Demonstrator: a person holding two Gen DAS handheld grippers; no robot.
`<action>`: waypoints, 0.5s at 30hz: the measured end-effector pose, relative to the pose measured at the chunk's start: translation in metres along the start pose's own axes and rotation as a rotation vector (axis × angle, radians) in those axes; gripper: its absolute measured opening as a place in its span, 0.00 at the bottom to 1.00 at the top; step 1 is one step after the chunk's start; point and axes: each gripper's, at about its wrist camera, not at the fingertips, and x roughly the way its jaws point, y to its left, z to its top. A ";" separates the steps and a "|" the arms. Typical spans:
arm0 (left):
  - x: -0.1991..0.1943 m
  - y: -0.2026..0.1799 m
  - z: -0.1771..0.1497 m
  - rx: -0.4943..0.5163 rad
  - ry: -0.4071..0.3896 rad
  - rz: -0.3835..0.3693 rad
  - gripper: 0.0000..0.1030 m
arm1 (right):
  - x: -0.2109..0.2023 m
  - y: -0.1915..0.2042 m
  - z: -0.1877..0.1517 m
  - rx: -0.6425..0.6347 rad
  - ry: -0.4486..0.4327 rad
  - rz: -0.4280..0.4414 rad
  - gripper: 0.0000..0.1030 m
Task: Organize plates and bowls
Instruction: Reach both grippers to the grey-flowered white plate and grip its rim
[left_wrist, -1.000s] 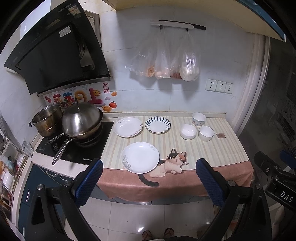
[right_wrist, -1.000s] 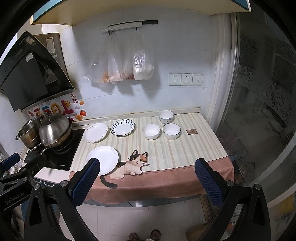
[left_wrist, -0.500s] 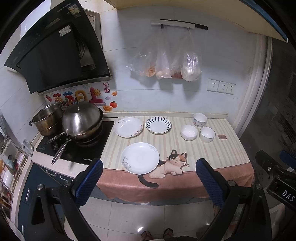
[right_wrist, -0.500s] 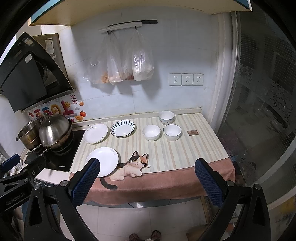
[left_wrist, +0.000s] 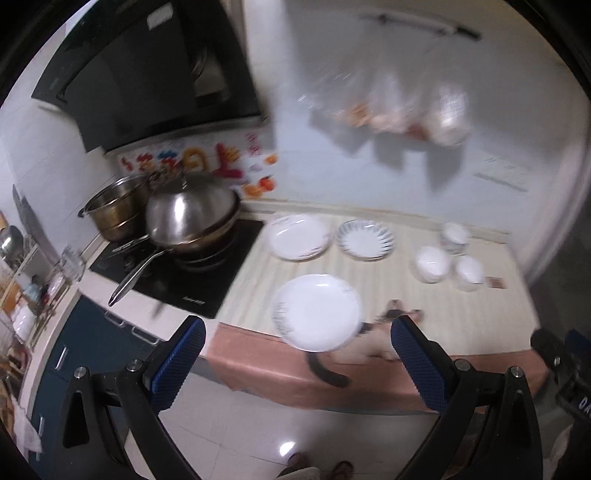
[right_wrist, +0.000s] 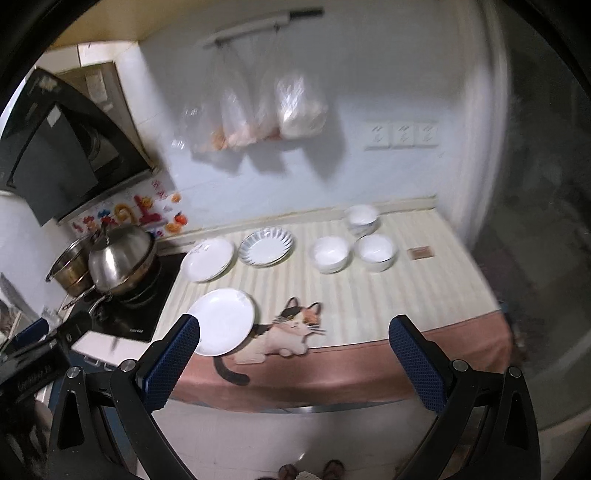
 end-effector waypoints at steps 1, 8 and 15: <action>0.019 0.006 0.000 0.001 0.022 0.016 1.00 | 0.017 0.003 -0.002 -0.005 0.021 0.010 1.00; 0.171 0.046 0.010 -0.012 0.229 -0.003 1.00 | 0.196 0.040 -0.024 0.002 0.279 0.141 1.00; 0.326 0.065 0.006 0.020 0.489 -0.116 0.83 | 0.353 0.061 -0.035 0.086 0.464 0.153 1.00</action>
